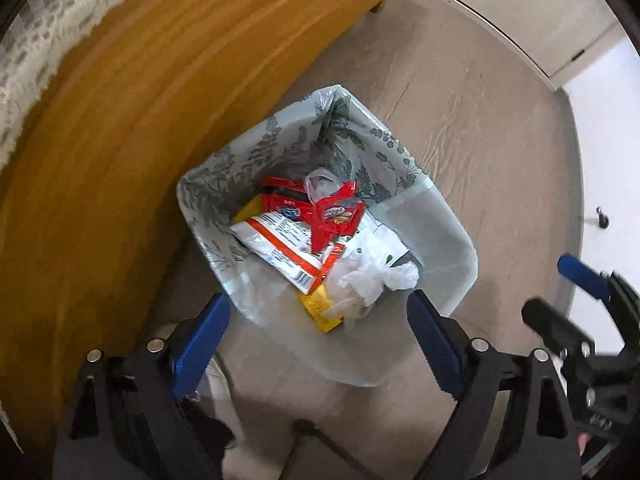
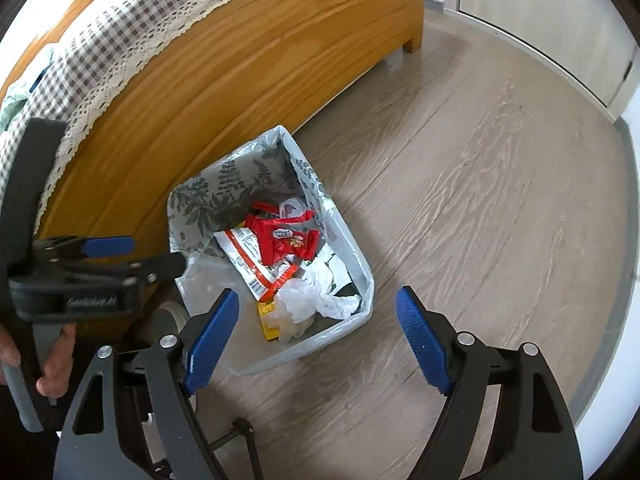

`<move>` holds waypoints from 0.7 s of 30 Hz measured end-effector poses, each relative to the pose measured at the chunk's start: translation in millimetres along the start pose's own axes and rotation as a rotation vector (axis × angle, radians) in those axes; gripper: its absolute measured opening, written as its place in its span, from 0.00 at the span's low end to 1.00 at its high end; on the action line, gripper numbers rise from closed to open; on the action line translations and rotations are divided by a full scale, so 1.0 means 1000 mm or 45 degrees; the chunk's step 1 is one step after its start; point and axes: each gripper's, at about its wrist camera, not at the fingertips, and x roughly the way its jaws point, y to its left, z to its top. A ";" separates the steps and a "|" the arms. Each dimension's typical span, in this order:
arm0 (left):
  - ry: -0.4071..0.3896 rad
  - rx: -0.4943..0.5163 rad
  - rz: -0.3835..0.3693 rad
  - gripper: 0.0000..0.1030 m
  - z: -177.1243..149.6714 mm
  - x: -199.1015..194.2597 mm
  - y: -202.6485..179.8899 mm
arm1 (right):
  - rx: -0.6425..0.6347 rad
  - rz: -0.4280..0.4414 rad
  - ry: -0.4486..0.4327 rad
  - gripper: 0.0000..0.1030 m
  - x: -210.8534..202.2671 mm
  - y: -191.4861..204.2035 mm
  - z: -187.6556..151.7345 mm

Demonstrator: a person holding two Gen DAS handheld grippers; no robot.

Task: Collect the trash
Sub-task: 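Carry both bags to the wastebasket and open both grippers over it, then move both tools back over the bed toward the remaining trash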

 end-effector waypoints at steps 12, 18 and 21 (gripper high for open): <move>-0.338 -0.286 0.001 0.85 -0.007 -0.100 0.045 | -0.048 -0.011 -0.154 0.75 -0.061 0.017 0.029; -0.673 -0.348 -0.038 0.85 -0.023 -0.193 0.073 | -0.159 0.004 -0.315 0.75 -0.112 0.058 0.054; -0.818 -0.350 0.037 0.85 -0.035 -0.237 0.095 | -0.218 0.014 -0.389 0.75 -0.132 0.085 0.065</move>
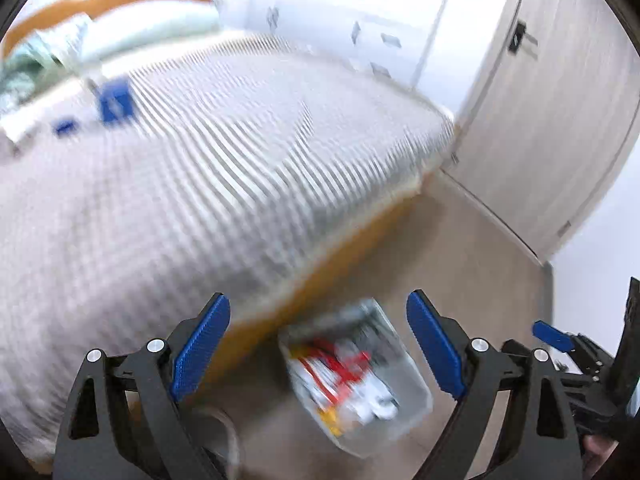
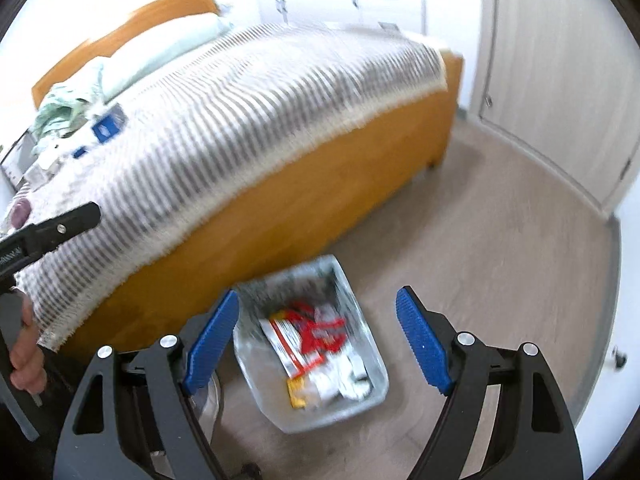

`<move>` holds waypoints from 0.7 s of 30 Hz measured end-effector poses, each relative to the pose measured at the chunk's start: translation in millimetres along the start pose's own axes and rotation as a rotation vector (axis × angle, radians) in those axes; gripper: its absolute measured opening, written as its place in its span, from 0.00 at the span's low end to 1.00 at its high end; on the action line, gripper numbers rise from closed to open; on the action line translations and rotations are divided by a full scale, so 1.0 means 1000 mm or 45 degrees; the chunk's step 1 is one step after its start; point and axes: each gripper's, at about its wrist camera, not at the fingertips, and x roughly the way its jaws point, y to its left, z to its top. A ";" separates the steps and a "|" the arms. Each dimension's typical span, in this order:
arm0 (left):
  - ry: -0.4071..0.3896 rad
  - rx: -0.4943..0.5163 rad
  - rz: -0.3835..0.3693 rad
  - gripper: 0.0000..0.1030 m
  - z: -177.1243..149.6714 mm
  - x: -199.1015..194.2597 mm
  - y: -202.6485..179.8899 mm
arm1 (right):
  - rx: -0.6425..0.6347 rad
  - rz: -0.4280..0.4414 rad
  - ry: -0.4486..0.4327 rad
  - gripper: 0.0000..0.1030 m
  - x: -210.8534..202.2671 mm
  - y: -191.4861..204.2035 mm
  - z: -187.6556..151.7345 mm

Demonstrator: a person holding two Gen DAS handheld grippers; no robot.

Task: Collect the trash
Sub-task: 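Move both tools back over the bed toward the remaining trash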

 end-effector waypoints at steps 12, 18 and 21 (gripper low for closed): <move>-0.426 -0.183 0.389 0.85 0.041 -0.104 0.170 | -0.222 0.191 -0.319 0.75 -0.015 0.163 0.079; -0.485 -0.391 0.587 0.85 0.033 -0.106 0.273 | -0.372 0.321 -0.400 0.75 0.018 0.260 0.106; -0.478 -0.501 0.665 0.85 0.034 -0.100 0.318 | -0.428 0.377 -0.372 0.75 0.048 0.304 0.121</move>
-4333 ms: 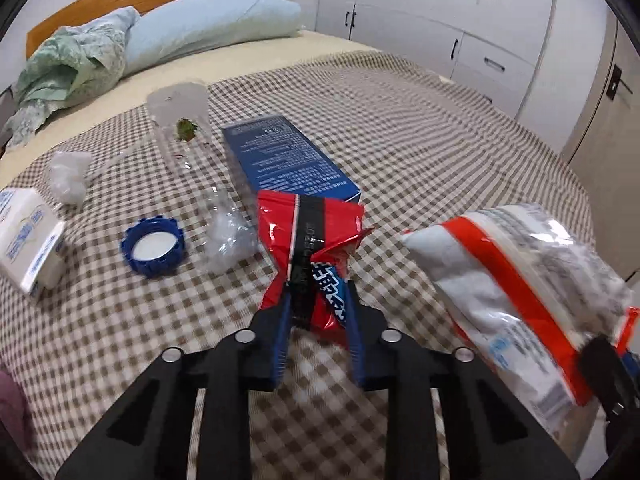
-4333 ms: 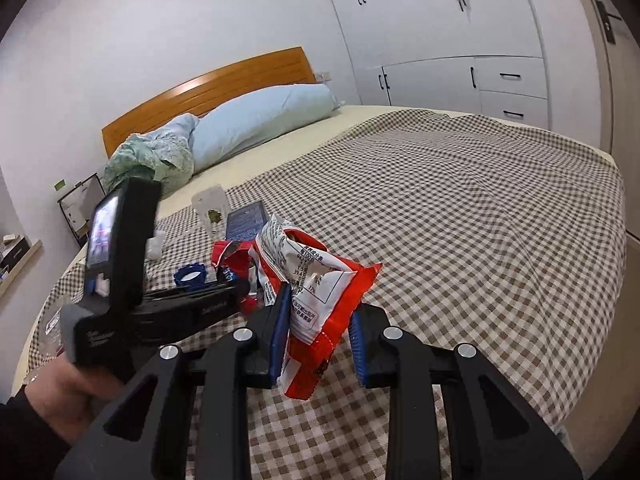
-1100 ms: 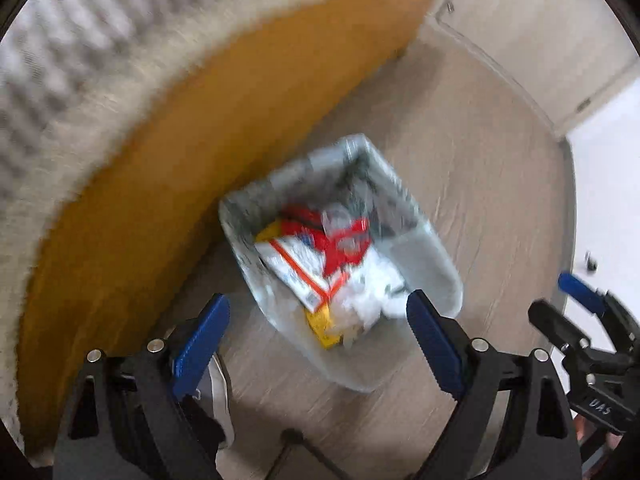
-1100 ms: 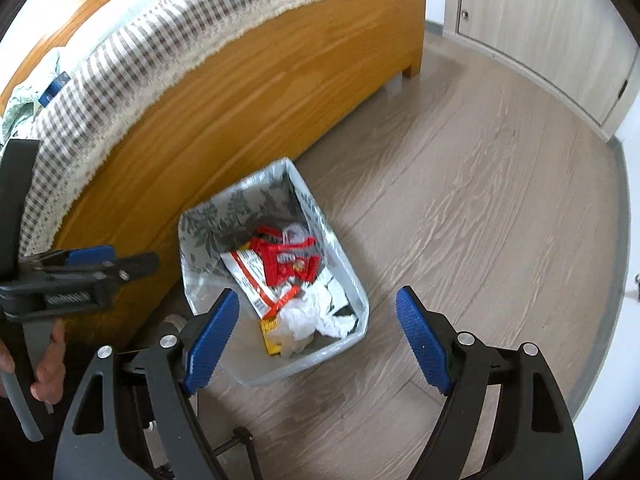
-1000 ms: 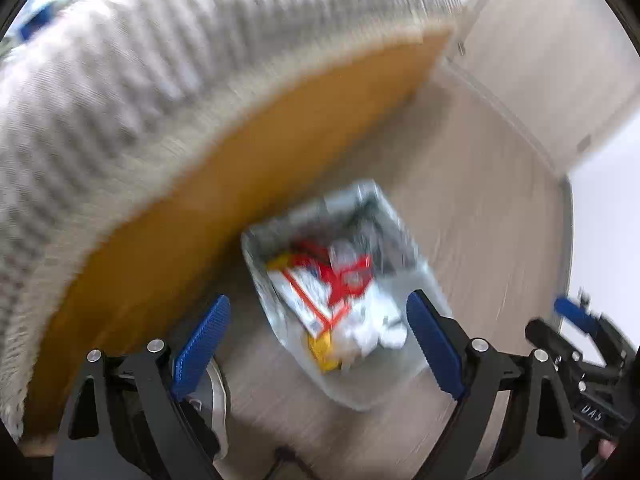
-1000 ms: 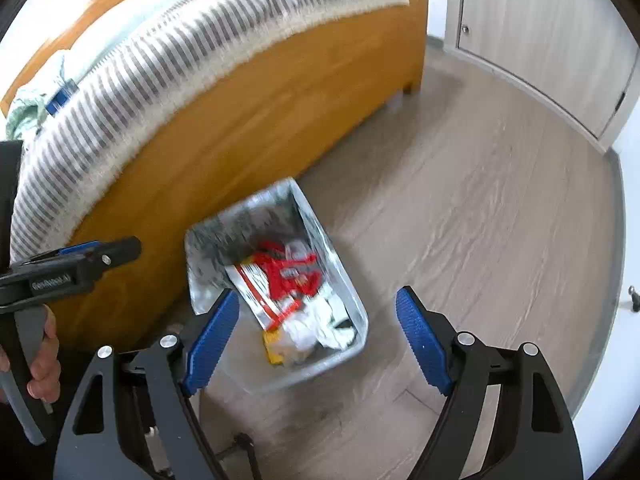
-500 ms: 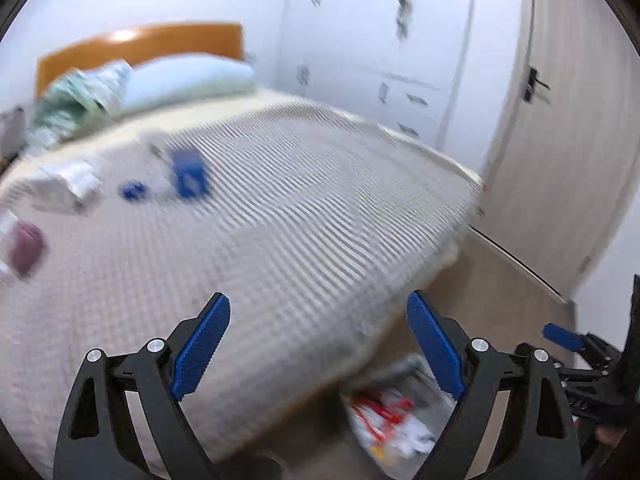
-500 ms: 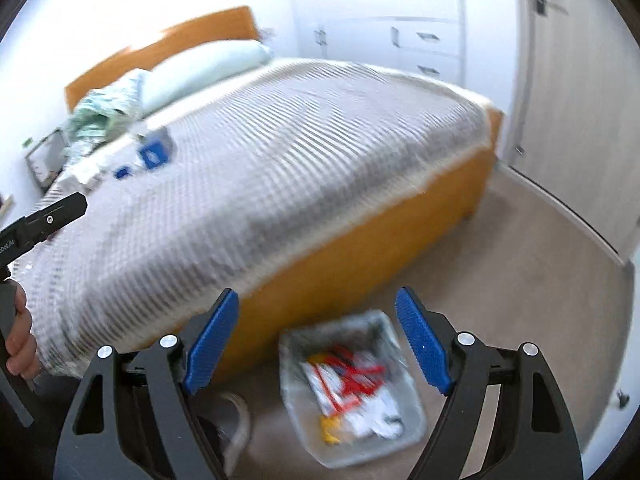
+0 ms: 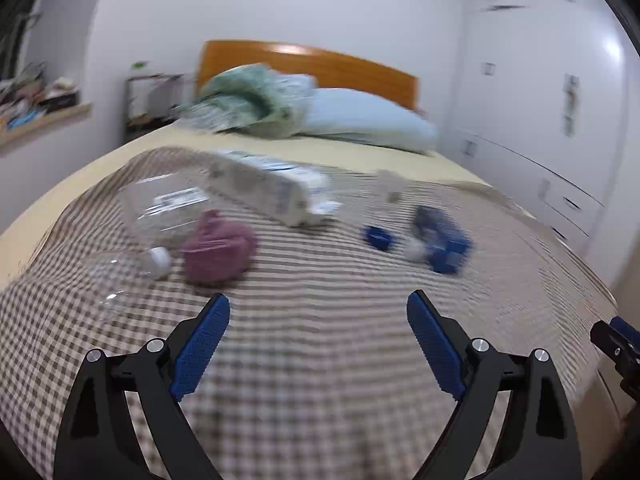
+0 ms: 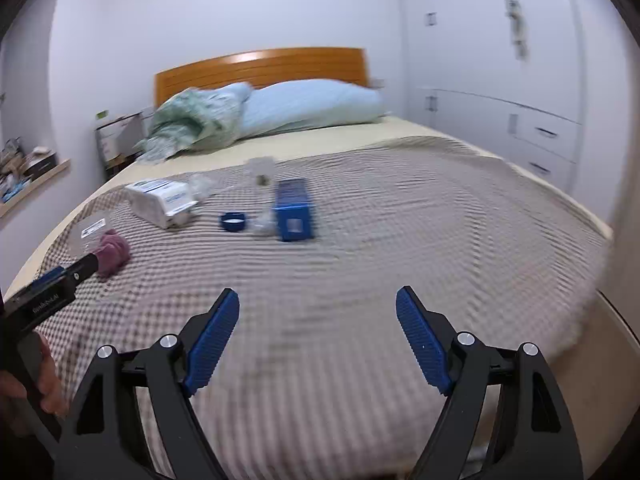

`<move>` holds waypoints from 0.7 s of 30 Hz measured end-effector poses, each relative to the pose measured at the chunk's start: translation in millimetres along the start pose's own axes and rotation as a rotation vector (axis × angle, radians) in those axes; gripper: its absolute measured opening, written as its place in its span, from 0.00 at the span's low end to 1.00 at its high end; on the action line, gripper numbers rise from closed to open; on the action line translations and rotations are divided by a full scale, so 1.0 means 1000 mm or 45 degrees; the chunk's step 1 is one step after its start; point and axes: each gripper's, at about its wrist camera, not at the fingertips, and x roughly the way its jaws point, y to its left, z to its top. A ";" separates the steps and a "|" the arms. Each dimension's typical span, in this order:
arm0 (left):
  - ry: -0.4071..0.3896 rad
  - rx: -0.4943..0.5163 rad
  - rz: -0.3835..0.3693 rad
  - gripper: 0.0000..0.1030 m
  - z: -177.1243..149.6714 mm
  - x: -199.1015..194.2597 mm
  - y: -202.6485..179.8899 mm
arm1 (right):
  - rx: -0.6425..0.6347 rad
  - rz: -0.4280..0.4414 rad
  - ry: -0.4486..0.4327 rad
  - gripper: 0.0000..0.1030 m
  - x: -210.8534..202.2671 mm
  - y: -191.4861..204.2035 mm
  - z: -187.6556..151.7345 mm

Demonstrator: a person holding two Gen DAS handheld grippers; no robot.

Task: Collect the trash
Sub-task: 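Move both tools back over the bed toward the remaining trash, then grasp a clear plastic scrap with the left gripper while the right grasps a plastic bag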

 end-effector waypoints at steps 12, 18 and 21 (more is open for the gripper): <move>-0.073 0.045 0.007 0.85 0.046 0.066 0.008 | -0.101 0.255 0.198 0.68 0.194 0.080 0.066; -0.091 0.159 0.024 0.85 0.061 0.083 0.003 | 0.013 0.197 0.373 0.44 0.263 0.062 0.076; -0.078 0.220 0.025 0.85 0.082 0.090 0.002 | 0.043 0.162 0.434 0.42 0.287 0.050 0.085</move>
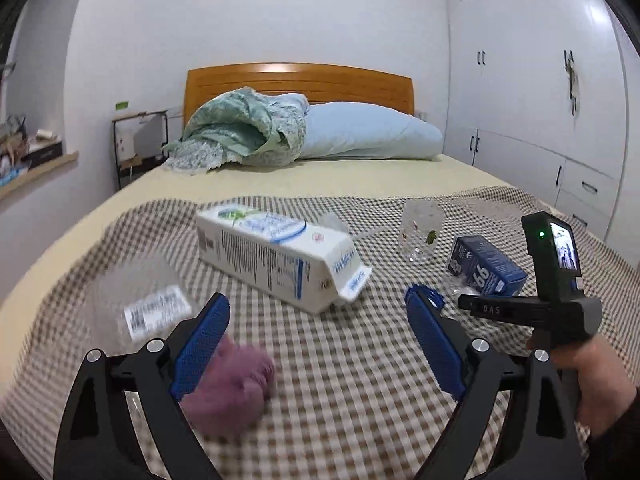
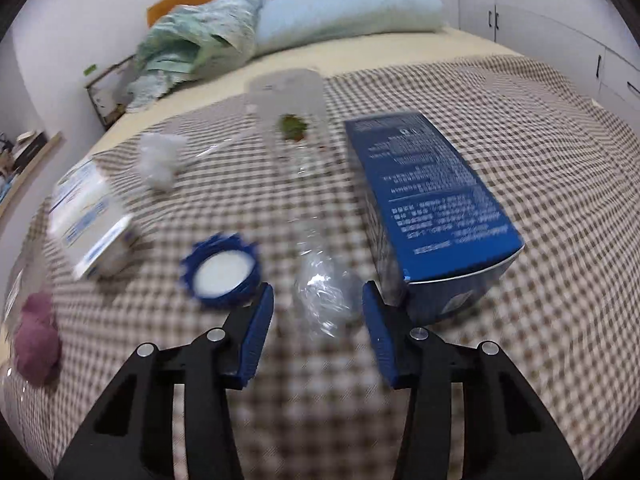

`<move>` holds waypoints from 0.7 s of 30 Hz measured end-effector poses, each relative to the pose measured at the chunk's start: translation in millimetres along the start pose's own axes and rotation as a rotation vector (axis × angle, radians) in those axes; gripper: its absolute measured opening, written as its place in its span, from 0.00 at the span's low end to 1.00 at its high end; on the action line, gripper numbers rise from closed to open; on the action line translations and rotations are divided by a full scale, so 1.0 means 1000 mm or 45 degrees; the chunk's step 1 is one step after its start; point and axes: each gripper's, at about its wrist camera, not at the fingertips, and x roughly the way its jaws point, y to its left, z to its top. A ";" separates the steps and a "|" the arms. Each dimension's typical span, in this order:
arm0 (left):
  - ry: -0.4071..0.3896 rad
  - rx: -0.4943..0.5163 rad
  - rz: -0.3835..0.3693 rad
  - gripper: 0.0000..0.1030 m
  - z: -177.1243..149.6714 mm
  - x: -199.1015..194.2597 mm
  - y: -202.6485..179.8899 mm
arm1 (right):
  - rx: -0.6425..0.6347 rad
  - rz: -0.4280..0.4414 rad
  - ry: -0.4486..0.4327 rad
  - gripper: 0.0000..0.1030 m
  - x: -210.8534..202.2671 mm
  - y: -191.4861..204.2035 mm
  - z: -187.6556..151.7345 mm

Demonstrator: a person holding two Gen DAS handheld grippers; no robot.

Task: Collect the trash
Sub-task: 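Grasp a clear plastic scrap with the left gripper while the right grasps a plastic bag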

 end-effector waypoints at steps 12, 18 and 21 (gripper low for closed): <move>0.540 0.202 -0.210 0.85 0.128 0.190 -0.029 | -0.170 0.108 -0.192 0.33 -0.010 -0.005 0.003; 0.896 0.334 0.065 0.73 0.124 0.309 -0.055 | -0.083 0.213 -0.248 0.33 -0.032 -0.023 -0.003; 1.010 0.272 0.101 0.51 0.116 0.327 -0.050 | -0.093 0.213 -0.240 0.33 -0.037 -0.021 -0.005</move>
